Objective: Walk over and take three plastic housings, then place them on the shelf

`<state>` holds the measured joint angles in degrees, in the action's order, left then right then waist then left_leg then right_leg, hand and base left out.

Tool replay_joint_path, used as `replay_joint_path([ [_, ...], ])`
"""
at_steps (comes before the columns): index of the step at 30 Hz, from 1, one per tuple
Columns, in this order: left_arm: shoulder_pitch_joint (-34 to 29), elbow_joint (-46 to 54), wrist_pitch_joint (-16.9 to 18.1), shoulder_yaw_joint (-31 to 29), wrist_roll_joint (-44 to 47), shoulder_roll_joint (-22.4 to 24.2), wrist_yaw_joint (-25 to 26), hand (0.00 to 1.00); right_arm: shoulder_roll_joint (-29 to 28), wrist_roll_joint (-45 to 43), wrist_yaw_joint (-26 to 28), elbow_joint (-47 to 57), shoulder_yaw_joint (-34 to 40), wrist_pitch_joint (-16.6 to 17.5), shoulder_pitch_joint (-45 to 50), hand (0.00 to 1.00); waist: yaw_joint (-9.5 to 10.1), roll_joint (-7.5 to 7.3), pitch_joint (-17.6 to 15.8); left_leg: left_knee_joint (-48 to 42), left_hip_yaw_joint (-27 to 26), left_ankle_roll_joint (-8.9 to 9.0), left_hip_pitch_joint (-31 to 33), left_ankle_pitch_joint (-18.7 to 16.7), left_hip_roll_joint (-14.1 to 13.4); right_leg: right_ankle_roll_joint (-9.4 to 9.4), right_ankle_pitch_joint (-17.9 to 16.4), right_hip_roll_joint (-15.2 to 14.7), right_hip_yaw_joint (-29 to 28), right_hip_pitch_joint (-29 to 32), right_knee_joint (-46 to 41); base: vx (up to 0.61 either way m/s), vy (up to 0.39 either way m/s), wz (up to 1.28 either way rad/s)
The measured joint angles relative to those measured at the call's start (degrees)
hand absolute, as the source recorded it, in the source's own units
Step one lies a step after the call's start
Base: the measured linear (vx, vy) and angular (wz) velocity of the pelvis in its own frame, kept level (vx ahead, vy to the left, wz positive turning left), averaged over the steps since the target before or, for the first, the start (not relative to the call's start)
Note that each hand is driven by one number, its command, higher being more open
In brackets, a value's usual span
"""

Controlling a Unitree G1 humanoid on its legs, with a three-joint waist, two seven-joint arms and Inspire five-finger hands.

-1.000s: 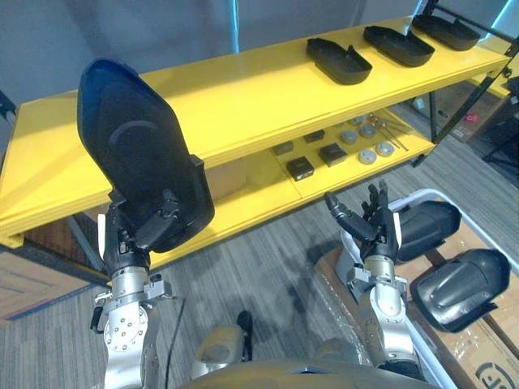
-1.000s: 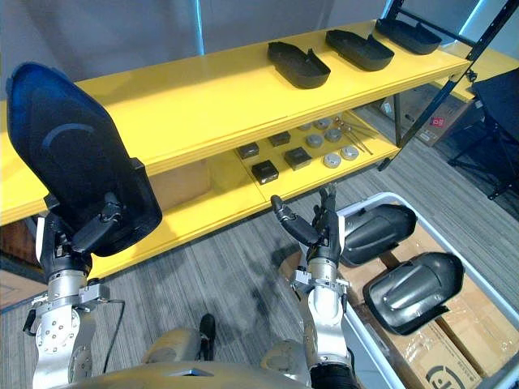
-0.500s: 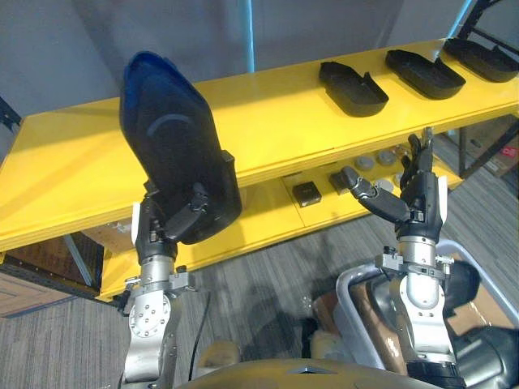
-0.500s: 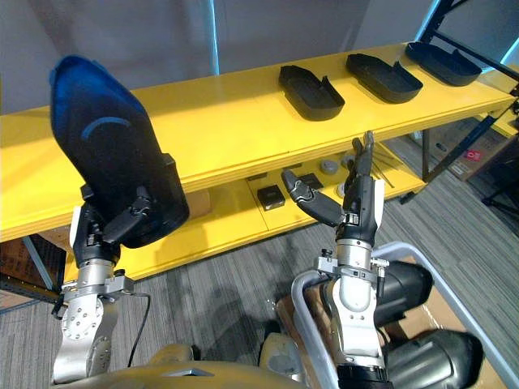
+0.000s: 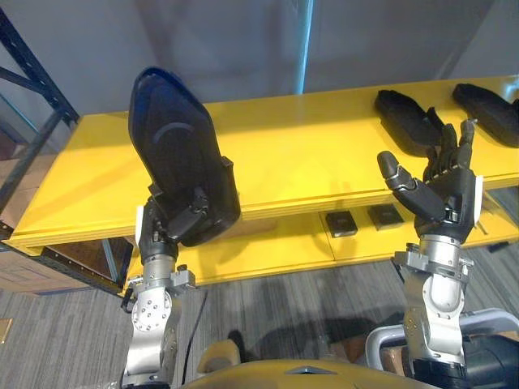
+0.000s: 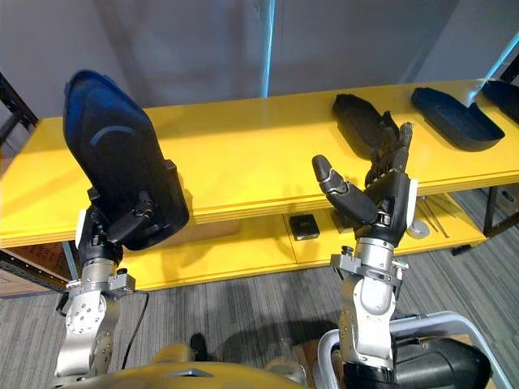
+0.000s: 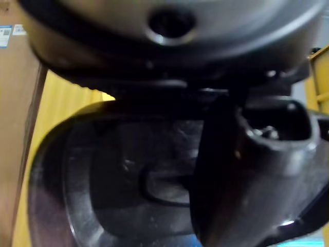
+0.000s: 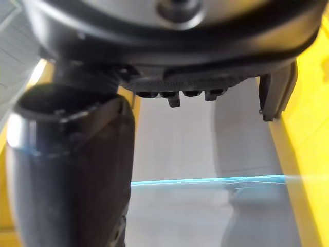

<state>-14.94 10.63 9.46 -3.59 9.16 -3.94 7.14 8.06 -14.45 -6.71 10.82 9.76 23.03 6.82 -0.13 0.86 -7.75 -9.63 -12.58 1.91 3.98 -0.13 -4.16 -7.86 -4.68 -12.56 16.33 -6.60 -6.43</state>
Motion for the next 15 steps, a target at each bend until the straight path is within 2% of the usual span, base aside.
replay_joint_path([
  [3, 0.2, 0.2, -0.4, -0.5, -0.3, -0.6, -1.2, 0.00, -0.6, 1.2, -0.2, -1.1, -1.4, 0.0, -0.8, 1.00, -0.15, -0.45, 0.2, 3.0, -1.5, -0.42, -2.7, 0.3, 1.5, 0.17, 0.6, -1.2, -1.1, -0.4, 0.7, 0.06, 0.089, -0.18],
  [6, 1.7, 1.2, -0.5, -0.6, -0.1, -0.6, -2.4, 0.00, -2.8, 3.0, -1.2, -1.3, -2.1, 0.0, -0.6, 1.00, -0.42, -0.87, 0.2, 3.9, -2.0, -0.57, -2.6, 0.4, 1.8, 0.07, 0.7, -1.3, -1.2, 0.0, 1.8, 0.02, 0.020, -0.10],
  [10, 1.8, 5.7, -0.6, -0.6, -0.1, -0.7, -5.6, 0.00, -3.3, 2.8, -1.1, -1.0, -2.1, -0.1, 0.4, 1.00, -1.85, -1.06, 0.2, 5.0, -2.3, -0.48, -2.4, 0.7, 2.1, -0.13, 0.9, -1.2, -1.3, 0.7, 2.2, 0.01, 0.008, -0.04],
  [15, 7.0, 6.4, -0.7, 0.9, -0.3, -2.2, -7.1, 0.00, -3.3, 2.2, 0.0, 0.8, -1.0, -1.0, 0.6, 1.00, -3.31, -1.06, 0.2, 5.0, -3.5, -0.46, -2.3, 0.7, 1.9, -0.06, 1.5, -1.0, -2.7, 1.5, 2.5, 0.01, 0.022, -0.12],
])
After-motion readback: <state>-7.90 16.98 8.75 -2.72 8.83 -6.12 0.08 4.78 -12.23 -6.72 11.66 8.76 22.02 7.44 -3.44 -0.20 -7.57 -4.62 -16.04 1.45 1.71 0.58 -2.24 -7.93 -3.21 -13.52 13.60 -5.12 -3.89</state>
